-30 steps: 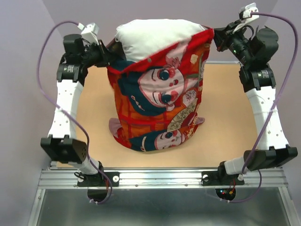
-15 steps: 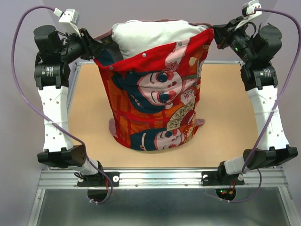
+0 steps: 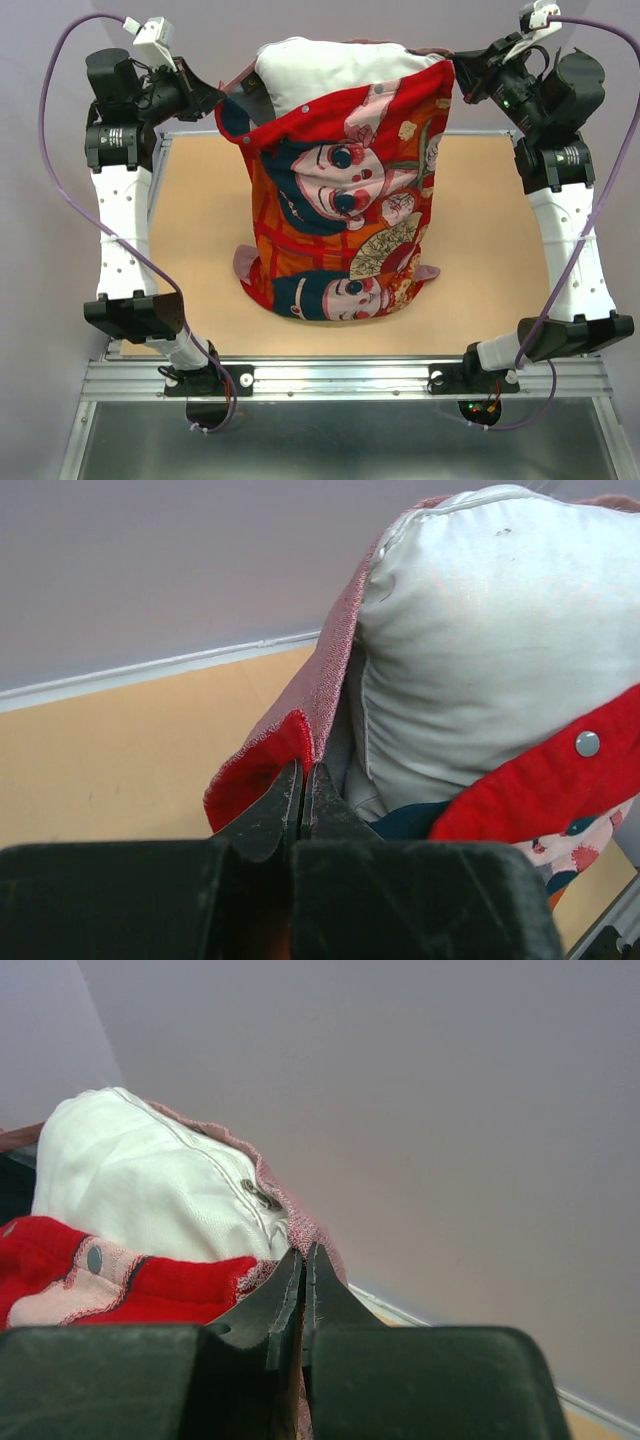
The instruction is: Put the pillow into the pillowcase
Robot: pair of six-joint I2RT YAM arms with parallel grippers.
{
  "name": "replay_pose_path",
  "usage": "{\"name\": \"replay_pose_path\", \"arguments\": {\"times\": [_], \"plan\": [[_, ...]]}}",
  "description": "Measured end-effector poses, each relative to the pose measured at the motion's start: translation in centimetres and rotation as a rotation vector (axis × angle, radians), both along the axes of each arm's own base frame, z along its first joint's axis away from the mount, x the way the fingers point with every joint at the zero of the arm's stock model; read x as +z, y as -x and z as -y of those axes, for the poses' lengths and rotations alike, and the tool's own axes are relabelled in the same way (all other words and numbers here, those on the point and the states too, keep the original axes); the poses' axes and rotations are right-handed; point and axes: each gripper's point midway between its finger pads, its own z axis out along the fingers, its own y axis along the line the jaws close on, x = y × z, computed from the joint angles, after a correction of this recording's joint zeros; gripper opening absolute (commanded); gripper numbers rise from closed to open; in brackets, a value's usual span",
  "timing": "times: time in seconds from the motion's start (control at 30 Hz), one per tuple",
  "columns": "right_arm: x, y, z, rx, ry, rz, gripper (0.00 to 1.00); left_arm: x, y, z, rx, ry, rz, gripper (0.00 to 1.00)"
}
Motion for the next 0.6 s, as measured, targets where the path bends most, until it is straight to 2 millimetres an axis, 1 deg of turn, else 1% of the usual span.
{"name": "replay_pose_path", "arguments": {"times": [0.13, 0.27, 0.3, 0.33, 0.37, 0.4, 0.43, 0.5, 0.57, 0.6], "plan": [[0.7, 0.5, -0.1, 0.012, -0.008, 0.010, 0.01, -0.9, -0.7, -0.1, 0.000, -0.001, -0.024, 0.00], [1.6, 1.1, -0.2, 0.020, -0.015, 0.027, 0.01, -0.8, -0.7, -0.2, 0.001, -0.021, 0.002, 0.00], [1.8, 1.1, -0.2, 0.022, -0.017, 0.028, 0.00, -0.8, -0.7, -0.2, 0.001, -0.024, 0.006, 0.08], [1.9, 1.2, -0.3, 0.026, -0.019, 0.030, 0.00, -1.0, -0.6, -0.2, 0.001, -0.028, 0.008, 0.22], [2.0, 1.4, -0.3, 0.031, -0.023, 0.029, 0.01, -1.2, -0.6, -0.3, 0.001, -0.031, 0.006, 0.45], [2.2, 1.6, -0.5, 0.043, -0.029, 0.025, 0.00, -1.8, -0.7, -0.3, 0.000, -0.039, 0.001, 0.48], [2.3, 1.8, -0.6, 0.049, -0.034, 0.023, 0.01, -2.2, -0.7, -0.3, 0.001, -0.033, -0.014, 0.49], [2.8, 2.3, -0.9, 0.071, -0.045, 0.023, 0.01, -3.4, -1.1, -0.3, -0.001, -0.031, -0.044, 0.47], [3.3, 2.9, -1.1, 0.092, -0.054, 0.025, 0.00, -4.9, -1.9, -0.1, -0.008, -0.026, -0.079, 0.26], [3.6, 3.2, -1.2, 0.102, -0.059, 0.029, 0.01, -5.5, -2.5, 0.0, -0.012, -0.016, -0.100, 0.14]]}}
